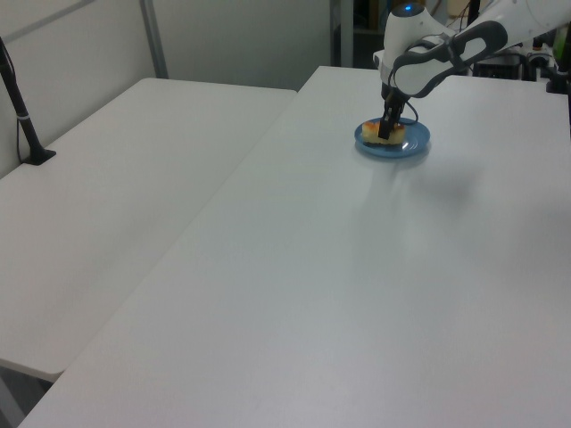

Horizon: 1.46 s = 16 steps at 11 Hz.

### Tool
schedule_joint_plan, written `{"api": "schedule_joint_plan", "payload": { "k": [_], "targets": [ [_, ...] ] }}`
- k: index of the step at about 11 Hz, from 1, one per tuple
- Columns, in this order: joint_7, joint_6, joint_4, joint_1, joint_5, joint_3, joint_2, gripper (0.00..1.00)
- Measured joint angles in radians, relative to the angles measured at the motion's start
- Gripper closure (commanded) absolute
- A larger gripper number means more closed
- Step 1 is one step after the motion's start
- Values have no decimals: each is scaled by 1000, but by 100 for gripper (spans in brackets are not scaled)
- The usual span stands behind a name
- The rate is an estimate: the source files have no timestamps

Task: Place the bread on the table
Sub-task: 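Close the gripper on the bread roll, then carry the bread roll off the plate and lower it onto the table, then open the gripper to release the bread roll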

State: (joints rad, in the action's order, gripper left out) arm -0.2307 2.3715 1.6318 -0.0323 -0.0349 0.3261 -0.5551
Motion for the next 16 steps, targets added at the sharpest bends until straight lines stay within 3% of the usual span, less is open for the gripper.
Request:
{"api": "schedule_joint_plan", "payload": {
  "k": [4, 7, 11, 13, 14, 15, 16],
  "targets": [
    [0, -61, 0, 37, 11, -2, 91, 73],
    [31, -233, 2, 216, 58, 34, 173, 72],
    [216, -258, 40, 412, 59, 42, 155, 68],
    [263, -258, 56, 445, 46, 7, 116, 54],
    [280, -258, 58, 447, 22, -5, 93, 20],
    [290, -258, 59, 446, -1, -12, 72, 0],
    [292, -258, 59, 443, -12, -17, 63, 0]
  ]
}}
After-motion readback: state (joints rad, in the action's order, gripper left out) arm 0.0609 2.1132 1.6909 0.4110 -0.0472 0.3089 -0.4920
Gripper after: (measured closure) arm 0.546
